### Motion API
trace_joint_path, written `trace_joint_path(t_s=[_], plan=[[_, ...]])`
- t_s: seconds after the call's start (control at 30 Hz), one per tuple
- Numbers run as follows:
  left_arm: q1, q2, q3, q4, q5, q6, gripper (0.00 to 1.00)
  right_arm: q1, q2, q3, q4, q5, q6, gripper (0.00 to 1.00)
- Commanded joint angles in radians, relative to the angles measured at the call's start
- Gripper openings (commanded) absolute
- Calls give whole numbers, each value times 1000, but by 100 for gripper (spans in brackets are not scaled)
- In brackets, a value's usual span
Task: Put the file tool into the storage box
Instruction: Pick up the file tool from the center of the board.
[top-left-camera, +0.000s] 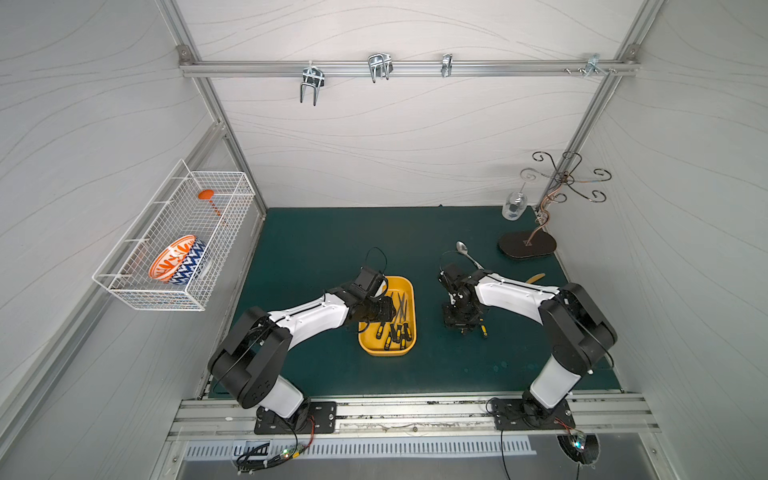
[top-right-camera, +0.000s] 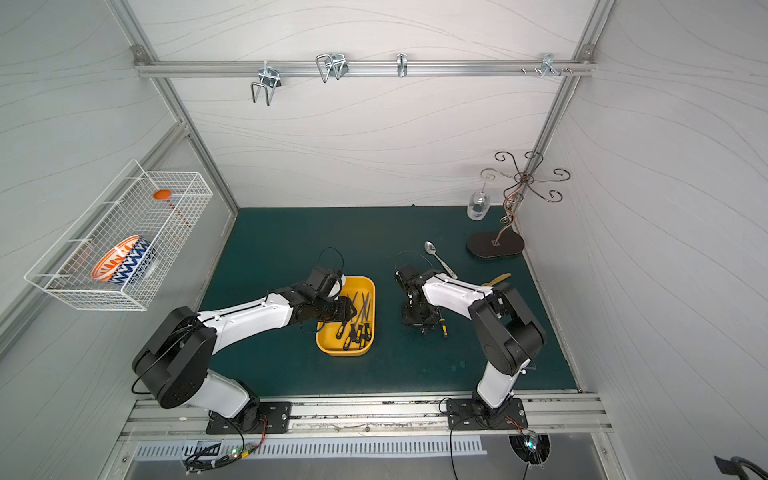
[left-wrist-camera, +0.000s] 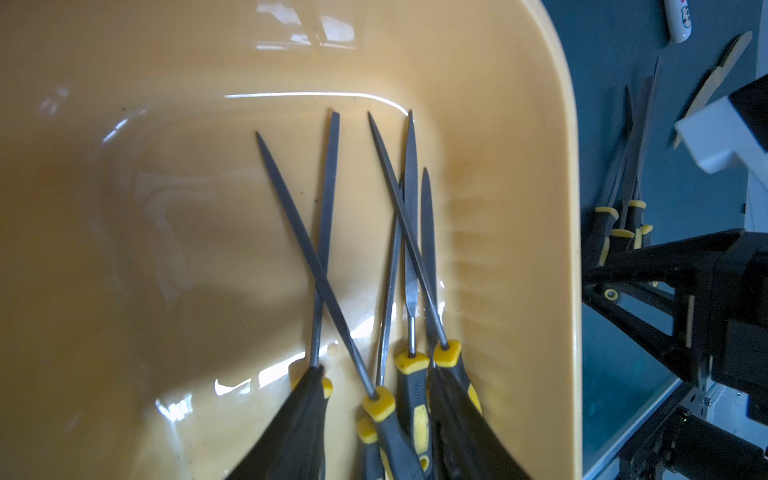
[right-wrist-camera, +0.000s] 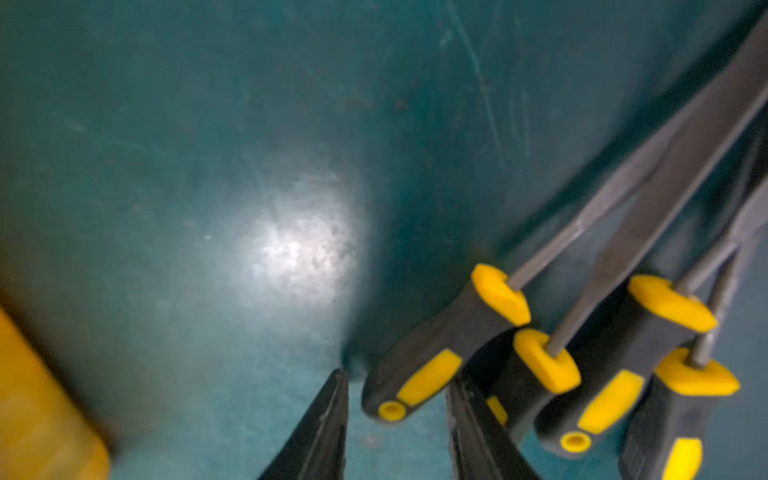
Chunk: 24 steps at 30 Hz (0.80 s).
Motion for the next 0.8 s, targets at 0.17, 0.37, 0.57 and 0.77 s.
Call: trace_joint_path(t_s=[0.17,0.37,0.57,0.77], plan=[[1,-15,26,48,21,5,47,-2,37,-16,-17,60,-24,25],[0,-24,26,63,45,1,48,3,-23,-27,11,26,-47,10],[3,-75,24,142,142,-18,58,8,-214,-85,172,-145,-30,10],[4,-121,24,228,213,-50,60,14,-333,-88,295,-353,-14,10]])
